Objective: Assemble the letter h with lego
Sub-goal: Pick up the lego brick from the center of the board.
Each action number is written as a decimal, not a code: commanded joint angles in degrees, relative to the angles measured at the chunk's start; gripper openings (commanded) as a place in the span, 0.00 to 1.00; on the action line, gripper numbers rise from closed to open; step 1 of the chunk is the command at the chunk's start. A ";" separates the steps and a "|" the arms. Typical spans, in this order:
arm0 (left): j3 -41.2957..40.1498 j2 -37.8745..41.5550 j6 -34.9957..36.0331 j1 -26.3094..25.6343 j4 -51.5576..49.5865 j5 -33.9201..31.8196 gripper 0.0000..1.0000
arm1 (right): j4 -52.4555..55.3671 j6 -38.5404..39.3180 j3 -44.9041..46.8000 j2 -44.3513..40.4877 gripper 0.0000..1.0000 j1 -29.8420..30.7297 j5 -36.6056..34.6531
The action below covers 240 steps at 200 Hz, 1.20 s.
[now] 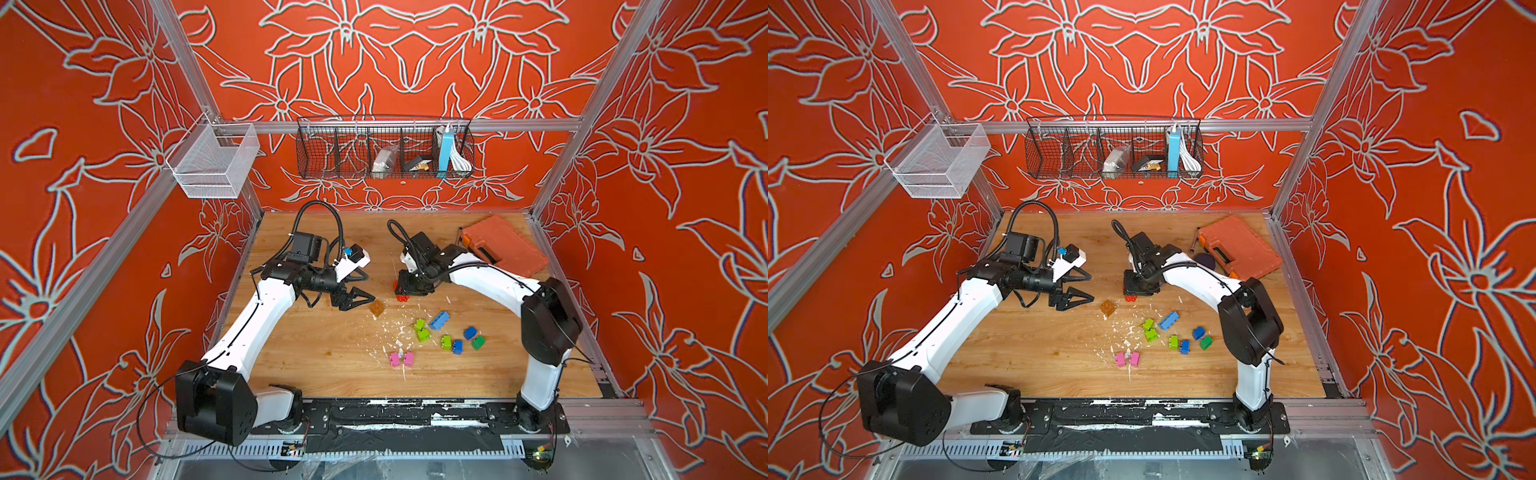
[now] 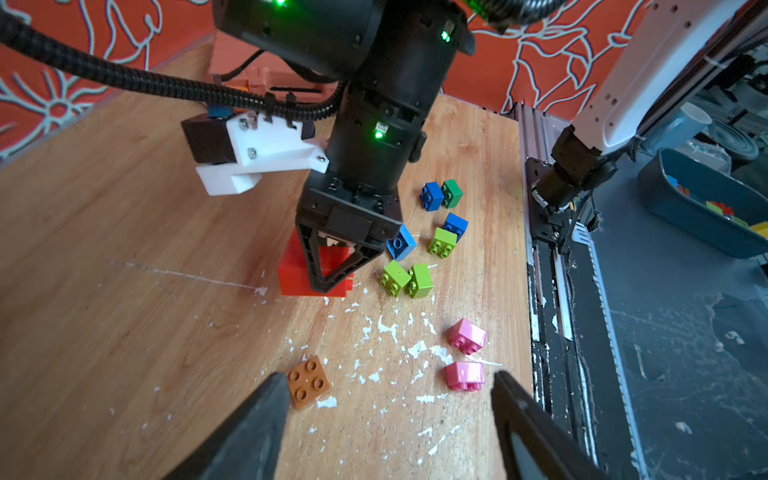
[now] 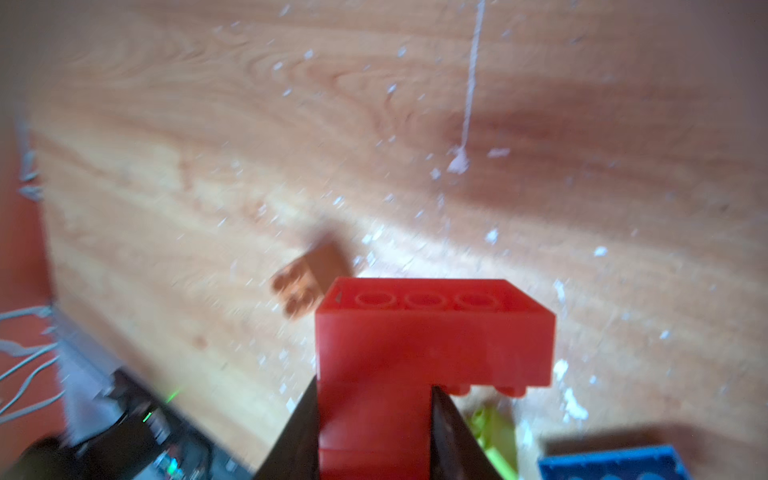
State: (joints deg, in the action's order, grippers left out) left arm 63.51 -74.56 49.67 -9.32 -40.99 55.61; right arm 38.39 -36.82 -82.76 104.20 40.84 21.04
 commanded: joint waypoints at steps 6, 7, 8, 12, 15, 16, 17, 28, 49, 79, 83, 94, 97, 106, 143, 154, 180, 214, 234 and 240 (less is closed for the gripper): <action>-1.18 -2.49 23.86 -2.31 -3.15 3.36 0.82 | 0.82 -2.18 4.39 -3.20 0.36 -0.50 11.00; -1.23 -2.59 24.84 -2.34 -3.49 3.62 0.82 | 0.73 -2.24 4.51 -3.25 0.36 -0.50 11.28; -1.25 -2.68 25.82 -2.40 -3.93 3.80 0.82 | 0.64 -2.31 4.61 -3.32 0.36 -0.50 11.60; -1.55 -3.05 28.84 -2.50 -4.85 4.73 0.83 | 0.19 -2.62 5.02 -3.59 0.36 -0.51 13.18; -1.96 -3.30 31.27 -2.58 -5.04 5.29 0.85 | -0.07 -2.81 5.32 -3.76 0.36 -0.50 14.02; -2.10 -3.35 31.89 -2.61 -5.05 5.38 0.85 | -0.16 -2.86 5.37 -3.79 0.36 -0.50 14.42; -2.22 -3.41 32.51 -2.66 -5.01 5.51 0.86 | -0.20 -2.93 5.53 -3.86 0.36 -0.50 14.75; -4.04 -3.95 38.01 -3.77 -3.81 5.36 0.91 | -0.70 -3.45 6.38 -4.09 0.36 -0.50 17.82; -5.15 -5.60 36.97 -8.57 1.91 -3.21 0.92 | -1.33 -4.32 7.39 -3.54 0.35 -0.52 22.56; -7.77 -7.99 37.90 -13.86 9.28 -14.79 0.85 | -4.02 -6.50 8.70 -3.13 0.33 -0.50 27.40; -7.95 -8.20 38.18 -14.28 9.62 -15.61 0.83 | -4.33 -6.69 8.80 -3.21 0.33 -0.50 27.90; -8.49 -8.49 37.48 -15.24 11.28 -17.28 0.77 | -4.80 -7.13 8.93 -3.30 0.33 -0.51 29.04; -8.66 -8.49 37.04 -15.47 11.87 -17.56 0.76 | -4.89 -7.13 8.93 -3.30 0.33 -0.50 29.29; -9.09 -8.62 35.90 -15.72 13.49 -17.89 0.73 | -4.73 -7.13 8.92 -3.30 0.33 -0.46 29.87; -10.08 -8.30 31.89 -16.01 18.34 -18.20 0.67 | -5.43 -7.61 9.88 -3.41 0.33 -0.34 31.41; -9.99 -8.49 30.66 -16.04 19.29 -17.98 0.66 | -5.22 -7.52 9.99 -3.22 0.33 -0.32 31.63; -10.75 -8.68 33.60 -16.31 19.48 -17.74 0.66 | -6.08 -7.99 10.78 -3.26 0.33 -0.07 32.47; -11.53 -8.92 36.93 -16.73 18.02 -16.85 0.50 | -6.36 -8.26 11.03 -3.22 0.34 -0.10 33.10; -11.57 -8.55 37.75 -17.00 16.46 -16.86 0.37 | -6.66 -8.53 11.10 -3.27 0.34 -0.11 33.21; -11.52 -8.55 37.50 -16.95 16.24 -16.72 0.33 | -6.62 -8.46 11.13 -3.22 0.35 -0.06 33.20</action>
State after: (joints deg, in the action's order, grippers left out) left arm 52.05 -82.83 85.41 -25.78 -23.33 37.28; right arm 32.91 -44.51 -72.18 100.99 40.45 52.90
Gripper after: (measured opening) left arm 0.385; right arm 0.357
